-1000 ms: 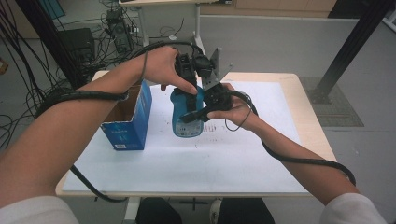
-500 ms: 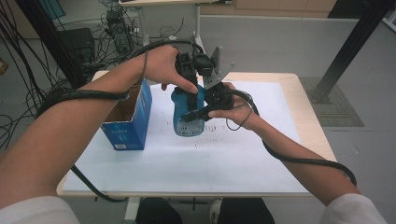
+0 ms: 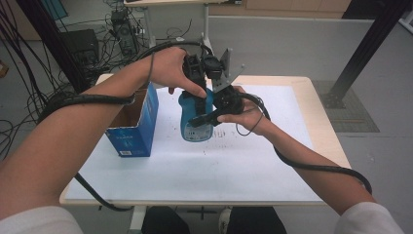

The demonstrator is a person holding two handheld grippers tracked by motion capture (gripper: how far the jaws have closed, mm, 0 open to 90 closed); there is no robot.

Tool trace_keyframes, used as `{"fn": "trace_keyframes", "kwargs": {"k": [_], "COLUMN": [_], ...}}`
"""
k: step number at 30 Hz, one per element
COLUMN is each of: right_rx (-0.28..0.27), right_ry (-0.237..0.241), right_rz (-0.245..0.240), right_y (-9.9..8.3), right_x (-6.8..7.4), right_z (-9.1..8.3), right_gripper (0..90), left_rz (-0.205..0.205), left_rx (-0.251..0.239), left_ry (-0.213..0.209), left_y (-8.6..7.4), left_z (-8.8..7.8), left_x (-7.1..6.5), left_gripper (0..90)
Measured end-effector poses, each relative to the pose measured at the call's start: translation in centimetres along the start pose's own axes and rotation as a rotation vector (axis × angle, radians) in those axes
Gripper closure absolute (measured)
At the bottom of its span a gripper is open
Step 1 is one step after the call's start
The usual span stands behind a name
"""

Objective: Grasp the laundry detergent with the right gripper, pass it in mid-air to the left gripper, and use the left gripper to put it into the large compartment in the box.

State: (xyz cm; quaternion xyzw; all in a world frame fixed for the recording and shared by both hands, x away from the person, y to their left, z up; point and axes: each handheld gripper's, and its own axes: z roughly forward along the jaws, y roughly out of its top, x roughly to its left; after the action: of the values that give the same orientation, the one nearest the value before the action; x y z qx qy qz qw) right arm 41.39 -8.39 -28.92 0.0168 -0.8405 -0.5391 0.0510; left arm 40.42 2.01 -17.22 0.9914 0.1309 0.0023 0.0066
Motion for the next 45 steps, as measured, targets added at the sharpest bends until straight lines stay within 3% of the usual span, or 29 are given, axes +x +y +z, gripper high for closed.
{"fn": "trace_keyframes", "kwargs": {"k": [29,38,39,45], "right_rx": [-0.002,0.013,0.029,0.070], "right_ry": [0.000,0.002,0.002,-0.048], "right_rz": [-0.004,-0.028,-0.011,-0.026], "right_y": [-0.2,-0.1,-0.2,-1.0], "right_x": [-0.1,-0.3,-0.1,-0.3], "right_z": [0.0,0.1,0.0,-1.0], "right_gripper": [36.6,19.7,18.1,14.2], "left_rz": [0.001,-0.017,-0.019,-0.037], "left_rx": [0.001,0.002,-0.001,-0.005], "left_ry": [0.000,0.007,0.007,0.021], "left_y": [0.0,-0.2,-0.3,-0.6], "left_z": [0.0,-0.2,-0.2,-0.6], "left_x": [-0.1,0.2,0.2,0.3], "left_gripper": [36.6,36.5,36.6,36.5]}}
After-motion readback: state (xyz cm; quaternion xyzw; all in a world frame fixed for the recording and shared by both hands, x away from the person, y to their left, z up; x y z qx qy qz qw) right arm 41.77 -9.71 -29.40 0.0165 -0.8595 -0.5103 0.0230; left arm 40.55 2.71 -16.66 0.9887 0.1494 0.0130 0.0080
